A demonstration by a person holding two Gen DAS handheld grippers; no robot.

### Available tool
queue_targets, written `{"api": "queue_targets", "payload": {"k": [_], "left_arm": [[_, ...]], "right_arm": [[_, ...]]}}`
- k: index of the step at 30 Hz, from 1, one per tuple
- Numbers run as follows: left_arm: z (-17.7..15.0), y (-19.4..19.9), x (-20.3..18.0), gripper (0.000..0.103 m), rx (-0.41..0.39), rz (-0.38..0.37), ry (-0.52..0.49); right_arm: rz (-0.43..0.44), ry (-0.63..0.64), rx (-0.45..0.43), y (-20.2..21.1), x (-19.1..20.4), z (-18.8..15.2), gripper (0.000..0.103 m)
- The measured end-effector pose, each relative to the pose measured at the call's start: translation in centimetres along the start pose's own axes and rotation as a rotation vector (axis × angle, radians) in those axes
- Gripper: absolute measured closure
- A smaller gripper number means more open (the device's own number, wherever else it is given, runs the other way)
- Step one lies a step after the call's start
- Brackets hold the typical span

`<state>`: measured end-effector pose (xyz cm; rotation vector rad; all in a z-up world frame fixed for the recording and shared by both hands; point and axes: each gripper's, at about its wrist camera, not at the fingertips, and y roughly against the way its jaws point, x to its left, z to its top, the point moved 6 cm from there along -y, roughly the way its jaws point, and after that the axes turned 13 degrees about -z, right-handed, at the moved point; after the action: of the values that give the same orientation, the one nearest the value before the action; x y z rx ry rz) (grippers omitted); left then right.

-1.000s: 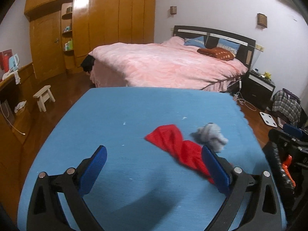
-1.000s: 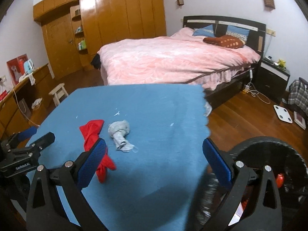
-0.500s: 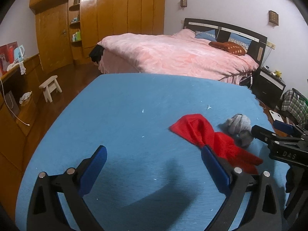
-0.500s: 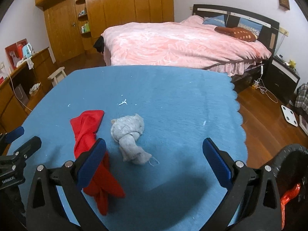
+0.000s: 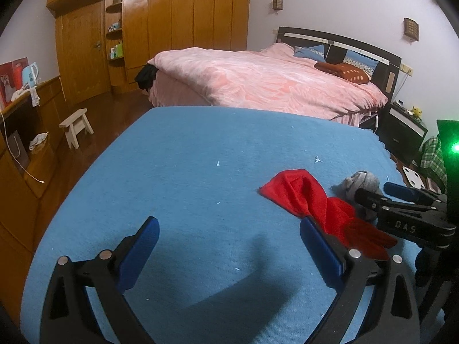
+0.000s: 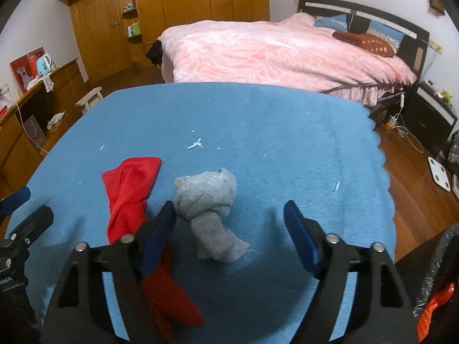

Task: Collect trash
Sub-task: 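Grasp the grey cloth with the right tool, then grasp the red glove with the left tool while the right tool holds the grey cloth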

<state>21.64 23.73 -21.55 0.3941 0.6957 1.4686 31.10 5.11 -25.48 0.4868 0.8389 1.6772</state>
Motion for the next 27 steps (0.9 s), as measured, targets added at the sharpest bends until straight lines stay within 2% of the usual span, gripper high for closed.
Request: {"api": "queue_targets", "payload": {"k": [2, 4, 7, 11, 18, 27], "left_arm": [[0.0, 0.0, 0.0, 0.007, 0.001, 0.000, 0.000], [0.0, 0.0, 0.0, 0.007, 0.001, -0.002, -0.002], [0.2, 0.0, -0.3, 0.007, 0.002, -0.004, -0.008], [0.3, -0.1, -0.9, 0.007, 0.005, -0.010, -0.014], [0.6, -1.1, -3.2, 0.007, 0.015, -0.047, -0.027], [0.9, -4.0, -7.4, 0.008, 0.046, -0.113, -0.065]], "right_arm": [[0.028, 0.007, 0.008, -0.1, 0.4, -0.1, 0.046], [0.064, 0.014, 0.016, 0.0, 0.9, -0.2, 0.061], [0.091, 0.028, 0.016, 0.4, 1.3, -0.2, 0.071], [0.102, 0.007, 0.014, 1.0, 0.5, -0.4, 0.072], [0.043, -0.091, 0.004, 2.1, -3.2, -0.7, 0.072], [-0.011, -0.130, -0.001, 2.5, -6.0, -1.9, 0.072]]}}
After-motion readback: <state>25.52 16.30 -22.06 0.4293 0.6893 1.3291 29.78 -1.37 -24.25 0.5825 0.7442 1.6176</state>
